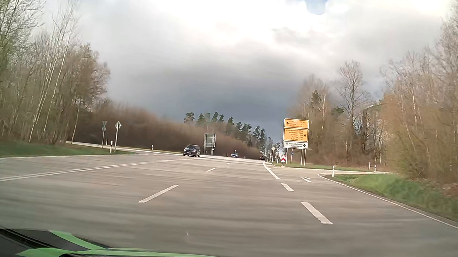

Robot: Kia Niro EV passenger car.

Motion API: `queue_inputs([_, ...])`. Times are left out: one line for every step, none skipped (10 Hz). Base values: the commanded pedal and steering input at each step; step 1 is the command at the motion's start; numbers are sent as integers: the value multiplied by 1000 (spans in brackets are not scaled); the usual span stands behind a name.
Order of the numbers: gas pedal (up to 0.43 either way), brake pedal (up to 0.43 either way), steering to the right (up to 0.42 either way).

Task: Follow the waypoints while adhering to traffic rules and regulations

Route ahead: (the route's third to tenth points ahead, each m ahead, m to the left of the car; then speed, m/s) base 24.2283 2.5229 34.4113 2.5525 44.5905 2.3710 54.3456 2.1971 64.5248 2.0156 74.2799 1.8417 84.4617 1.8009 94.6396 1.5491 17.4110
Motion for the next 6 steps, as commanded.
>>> queue_inputs([189, 0, 0])
queue_inputs([189, 0, 0])
queue_inputs([189, 0, 0])
queue_inputs([189, 0, 0])
queue_inputs([189, 0, 0])
queue_inputs([189, 0, 0])
